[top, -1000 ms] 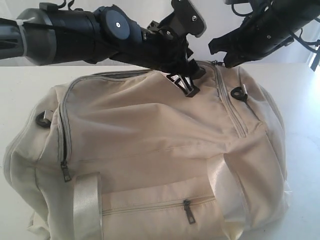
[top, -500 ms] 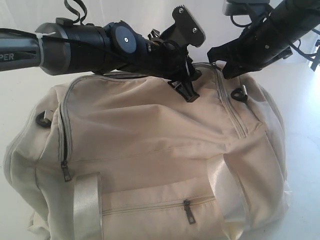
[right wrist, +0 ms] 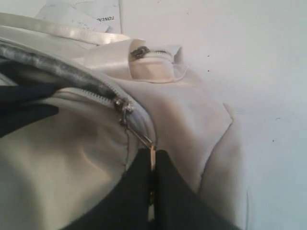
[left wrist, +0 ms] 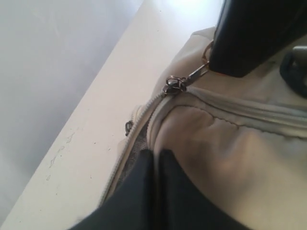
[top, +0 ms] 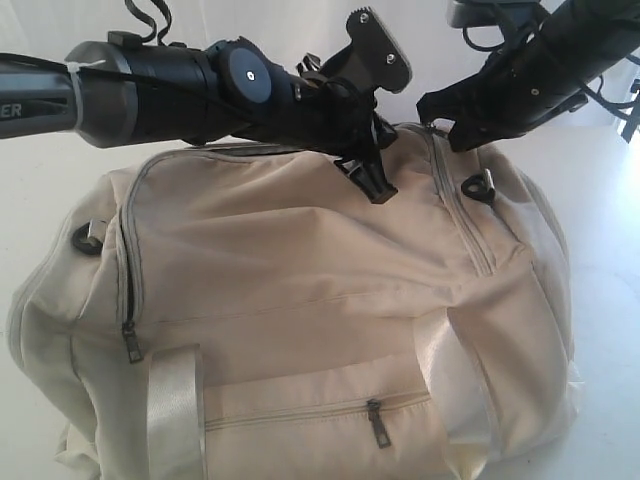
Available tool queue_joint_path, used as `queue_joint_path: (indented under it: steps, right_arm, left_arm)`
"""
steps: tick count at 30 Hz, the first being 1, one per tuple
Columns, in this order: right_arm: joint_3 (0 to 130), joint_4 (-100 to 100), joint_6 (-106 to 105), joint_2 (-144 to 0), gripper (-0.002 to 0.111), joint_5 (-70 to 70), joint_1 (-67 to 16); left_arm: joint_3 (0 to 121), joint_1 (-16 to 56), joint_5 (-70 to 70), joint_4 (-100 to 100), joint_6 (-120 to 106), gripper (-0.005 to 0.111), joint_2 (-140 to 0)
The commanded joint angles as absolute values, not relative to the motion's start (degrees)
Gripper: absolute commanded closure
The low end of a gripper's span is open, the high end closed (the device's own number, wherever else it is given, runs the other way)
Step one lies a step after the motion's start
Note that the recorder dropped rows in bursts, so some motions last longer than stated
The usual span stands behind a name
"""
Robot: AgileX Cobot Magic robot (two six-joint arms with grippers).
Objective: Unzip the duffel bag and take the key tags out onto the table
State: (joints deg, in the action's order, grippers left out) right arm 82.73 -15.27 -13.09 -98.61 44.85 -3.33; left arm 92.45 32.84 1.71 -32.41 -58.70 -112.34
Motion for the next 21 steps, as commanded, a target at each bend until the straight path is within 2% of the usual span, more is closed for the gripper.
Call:
queue_joint_path:
  steps: [1,10,16,21]
  right_arm:
    - [82.5,-11.9,-11.3,-98.3,0.108,45.7,-2.8]
    - [82.5,-8.6,-8.4,-97.7,0.108,47.3,-2.8]
    - [82.5,-9.5,-8.3,-97.3,0.108,53.8,-2.8]
    - [82.5,-9.6,-8.3,-94.7,0.108,52.4,-2.8]
  left_arm:
    - [92.8,32.9,3.1,-32.1,-58.7,0.107,-110.8]
    - [92.8,29.3,8.7,-32.1,-55.0,0.107,-109.8]
    - [92.8,29.1,8.5,-32.1,-53.8,0.107,-109.8]
    - [92.8,29.4,11.1,-32.1,-53.5,0.107,-109.4]
